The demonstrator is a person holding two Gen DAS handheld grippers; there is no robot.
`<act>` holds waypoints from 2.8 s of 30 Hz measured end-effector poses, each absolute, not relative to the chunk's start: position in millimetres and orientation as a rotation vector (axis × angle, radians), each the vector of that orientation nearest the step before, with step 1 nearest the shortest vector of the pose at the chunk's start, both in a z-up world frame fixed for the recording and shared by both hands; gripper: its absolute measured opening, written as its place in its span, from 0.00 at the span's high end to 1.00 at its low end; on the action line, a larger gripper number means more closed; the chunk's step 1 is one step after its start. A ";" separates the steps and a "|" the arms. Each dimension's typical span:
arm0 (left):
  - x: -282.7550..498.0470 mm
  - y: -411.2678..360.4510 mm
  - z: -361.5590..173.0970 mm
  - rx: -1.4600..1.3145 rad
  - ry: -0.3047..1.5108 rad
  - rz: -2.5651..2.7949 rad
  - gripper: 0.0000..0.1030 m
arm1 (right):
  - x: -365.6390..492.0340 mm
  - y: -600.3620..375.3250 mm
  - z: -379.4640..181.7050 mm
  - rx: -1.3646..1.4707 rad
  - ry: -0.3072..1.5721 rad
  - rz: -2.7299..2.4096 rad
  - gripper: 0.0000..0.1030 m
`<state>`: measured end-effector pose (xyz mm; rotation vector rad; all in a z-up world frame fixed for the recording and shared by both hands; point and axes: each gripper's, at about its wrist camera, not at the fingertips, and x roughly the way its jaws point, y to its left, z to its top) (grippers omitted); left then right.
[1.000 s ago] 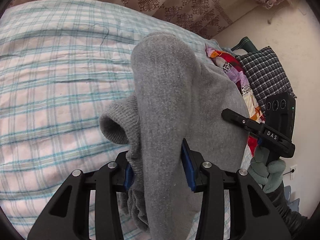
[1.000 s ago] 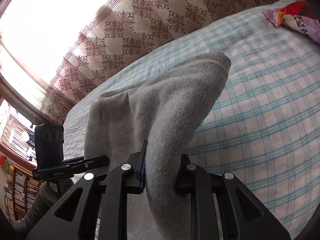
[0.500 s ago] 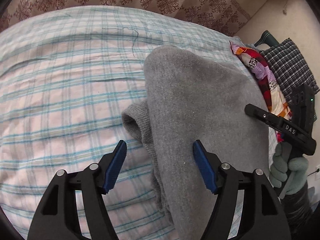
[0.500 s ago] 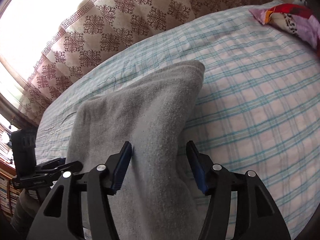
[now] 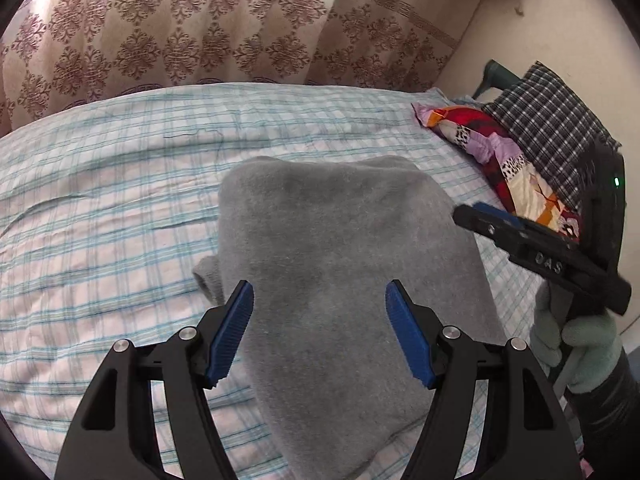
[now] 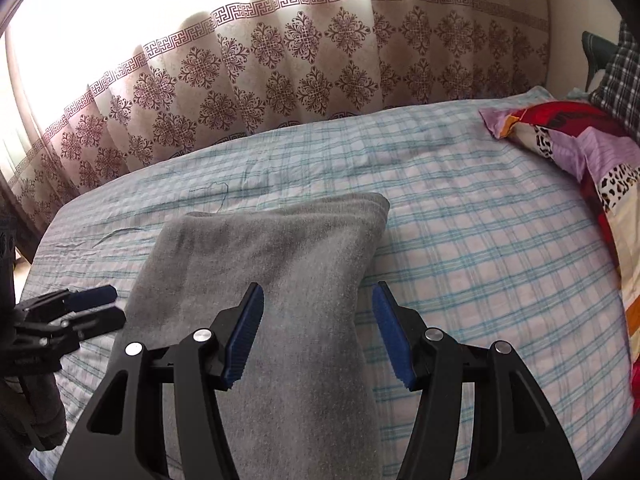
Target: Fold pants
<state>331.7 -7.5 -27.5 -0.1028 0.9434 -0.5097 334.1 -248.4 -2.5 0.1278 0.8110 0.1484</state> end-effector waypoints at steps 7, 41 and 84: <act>326.9 -26.8 -67.3 0.018 0.988 -0.503 0.32 | 388.3 -226.5 -29.0 0.098 0.901 0.228 0.44; 226.3 -34.9 -17.8 0.225 0.838 -0.287 0.03 | 210.3 -237.6 -18.9 0.123 0.878 0.154 0.29; 171.6 -47.6 21.3 0.174 0.769 -0.105 0.03 | 147.5 -243.8 9.9 0.053 0.704 -0.015 0.12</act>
